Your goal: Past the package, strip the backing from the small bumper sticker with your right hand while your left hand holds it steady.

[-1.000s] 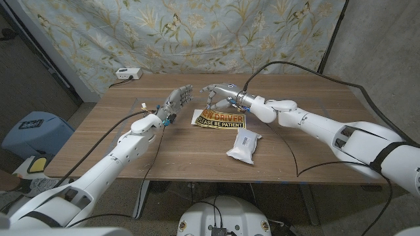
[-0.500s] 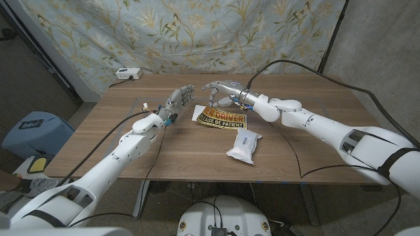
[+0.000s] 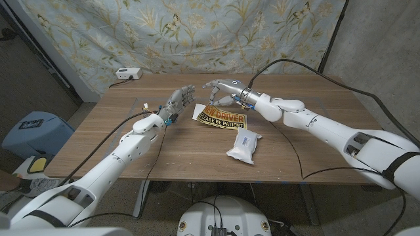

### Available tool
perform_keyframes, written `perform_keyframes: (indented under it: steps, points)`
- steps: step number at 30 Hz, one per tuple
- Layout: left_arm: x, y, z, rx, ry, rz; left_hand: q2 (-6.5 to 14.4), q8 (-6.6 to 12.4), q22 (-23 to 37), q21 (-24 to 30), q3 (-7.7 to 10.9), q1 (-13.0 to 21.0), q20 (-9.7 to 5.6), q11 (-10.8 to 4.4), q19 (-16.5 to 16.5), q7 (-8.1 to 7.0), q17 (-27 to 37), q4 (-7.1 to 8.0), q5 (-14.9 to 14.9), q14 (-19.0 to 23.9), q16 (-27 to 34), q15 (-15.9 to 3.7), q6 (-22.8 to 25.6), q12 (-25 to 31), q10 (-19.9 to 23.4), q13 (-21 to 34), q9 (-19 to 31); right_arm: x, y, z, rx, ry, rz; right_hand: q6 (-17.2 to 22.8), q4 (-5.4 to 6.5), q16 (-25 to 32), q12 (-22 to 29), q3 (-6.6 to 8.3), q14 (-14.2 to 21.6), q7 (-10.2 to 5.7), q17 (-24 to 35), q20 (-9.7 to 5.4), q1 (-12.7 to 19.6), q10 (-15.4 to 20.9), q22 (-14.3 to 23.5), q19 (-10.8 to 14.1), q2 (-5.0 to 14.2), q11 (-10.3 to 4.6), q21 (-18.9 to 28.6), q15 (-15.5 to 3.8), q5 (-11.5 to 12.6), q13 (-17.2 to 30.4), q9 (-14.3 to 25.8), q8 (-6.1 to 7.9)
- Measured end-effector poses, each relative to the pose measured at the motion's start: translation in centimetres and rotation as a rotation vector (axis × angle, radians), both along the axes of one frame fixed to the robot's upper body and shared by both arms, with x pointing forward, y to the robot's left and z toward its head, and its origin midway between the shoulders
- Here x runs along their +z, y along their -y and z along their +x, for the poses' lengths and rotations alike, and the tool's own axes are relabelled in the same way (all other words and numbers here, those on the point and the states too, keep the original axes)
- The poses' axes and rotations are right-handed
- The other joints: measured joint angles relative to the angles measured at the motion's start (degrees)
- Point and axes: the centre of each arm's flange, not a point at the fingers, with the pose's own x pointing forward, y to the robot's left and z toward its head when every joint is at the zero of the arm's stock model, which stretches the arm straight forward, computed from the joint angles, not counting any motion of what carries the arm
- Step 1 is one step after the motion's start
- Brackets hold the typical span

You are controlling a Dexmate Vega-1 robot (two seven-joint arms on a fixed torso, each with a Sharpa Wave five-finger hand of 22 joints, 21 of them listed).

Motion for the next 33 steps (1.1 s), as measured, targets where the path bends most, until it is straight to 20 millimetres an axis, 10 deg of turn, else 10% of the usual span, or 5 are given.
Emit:
perform_keyframes:
  steps: [12,24,33]
  points:
    - [0.5,-0.2,-1.1,-0.001,-0.003,0.0,-1.07,0.0,0.0,0.32,-1.07,0.28,1.22,1.65,1.23,1.23,0.0,-1.07,0.0,1.47,0.0,1.85,1.65,0.45,1.65,-0.01,0.0,0.2,0.5,-0.1,-0.014,0.004,0.002,-0.11,0.0,0.0,0.0,0.0,0.0,-0.51,-0.01,0.0,-0.01,0.24,0.0,0.0,-0.01,-0.23,0.0,0.0,0.0,0.0,0.01,-0.28]
    - [0.5,-1.2,-1.2,-0.008,-0.111,-0.096,-2.74,0.85,0.0,0.68,-1.43,1.95,2.98,4.53,4.87,6.76,0.0,-4.14,0.85,5.24,0.45,3.31,5.26,0.86,3.91,-0.01,0.0,0.6,1.0,-0.5,-0.02,0.019,0.013,-0.12,0.0,0.0,-0.21,-0.32,0.0,-0.5,-0.01,0.0,-0.02,0.23,0.0,0.0,-0.02,-0.22,0.0,0.0,0.0,0.0,0.04,-0.32]
    - [0.3,-0.6,-1.2,-0.074,-0.239,-0.15,-3.52,1.65,0.28,1.34,-1.58,3.81,3.04,4.46,8.43,7.56,0.3,-5.23,1.29,9.75,0.89,2.52,11.92,1.57,8.03,-0.02,0.0,0.9,1.0,-0.6,-0.021,0.027,0.018,-0.13,0.0,0.0,-0.42,-0.63,0.0,-0.49,-0.01,0.0,0.0,0.22,0.0,0.0,0.0,-0.21,0.0,0.0,0.0,0.0,0.04,-0.48]
